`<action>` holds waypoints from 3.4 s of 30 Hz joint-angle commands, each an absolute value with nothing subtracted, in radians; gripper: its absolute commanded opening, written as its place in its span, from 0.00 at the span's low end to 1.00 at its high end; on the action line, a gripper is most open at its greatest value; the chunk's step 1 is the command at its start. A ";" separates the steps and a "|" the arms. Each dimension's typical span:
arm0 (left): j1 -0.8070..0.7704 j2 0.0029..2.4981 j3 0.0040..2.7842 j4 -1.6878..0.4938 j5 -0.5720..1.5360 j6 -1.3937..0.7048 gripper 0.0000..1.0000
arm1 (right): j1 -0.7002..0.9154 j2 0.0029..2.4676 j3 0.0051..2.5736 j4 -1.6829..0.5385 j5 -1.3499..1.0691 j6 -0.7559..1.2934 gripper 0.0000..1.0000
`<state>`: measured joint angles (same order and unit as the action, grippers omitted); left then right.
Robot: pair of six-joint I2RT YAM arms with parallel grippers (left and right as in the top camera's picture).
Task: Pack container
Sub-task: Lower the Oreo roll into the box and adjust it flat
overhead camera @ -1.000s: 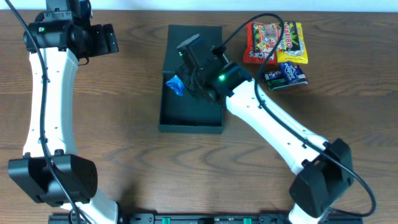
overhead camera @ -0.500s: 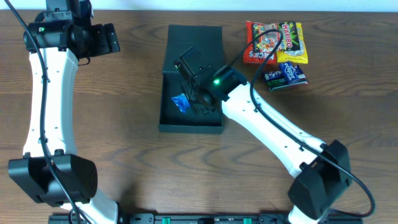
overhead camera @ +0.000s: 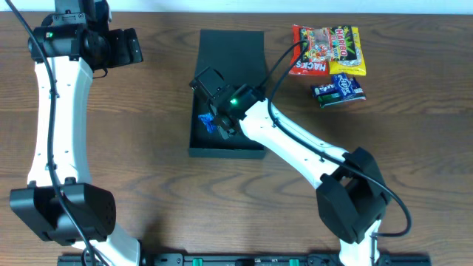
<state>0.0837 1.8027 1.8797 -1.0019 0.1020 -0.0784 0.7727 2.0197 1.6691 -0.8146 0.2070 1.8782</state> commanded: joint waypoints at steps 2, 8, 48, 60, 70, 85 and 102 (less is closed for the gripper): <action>0.086 1.806 1.884 -1.006 0.109 -0.086 0.95 | 0.771 2.051 1.687 -0.777 0.289 1.903 0.05; 0.086 1.806 1.884 -1.007 0.109 -0.086 0.95 | 0.770 2.072 1.687 -0.752 0.288 1.869 0.52; 0.086 1.806 1.884 -1.023 0.108 -0.086 0.96 | 0.740 2.173 1.633 -0.816 -0.109 0.181 0.01; 0.086 1.806 1.884 -1.024 0.108 -0.086 0.95 | 0.738 2.209 1.633 -0.648 -0.010 0.187 0.02; 0.086 1.806 1.884 -1.024 0.108 -0.086 0.95 | 0.738 2.209 1.633 -0.567 0.023 0.231 0.01; 0.086 1.806 1.884 -1.032 0.103 -0.086 0.95 | 0.725 2.124 1.636 -0.683 0.022 0.201 0.01; 0.086 1.806 1.884 -1.036 0.102 -0.086 0.95 | 0.650 2.134 1.559 -0.680 0.086 0.232 0.02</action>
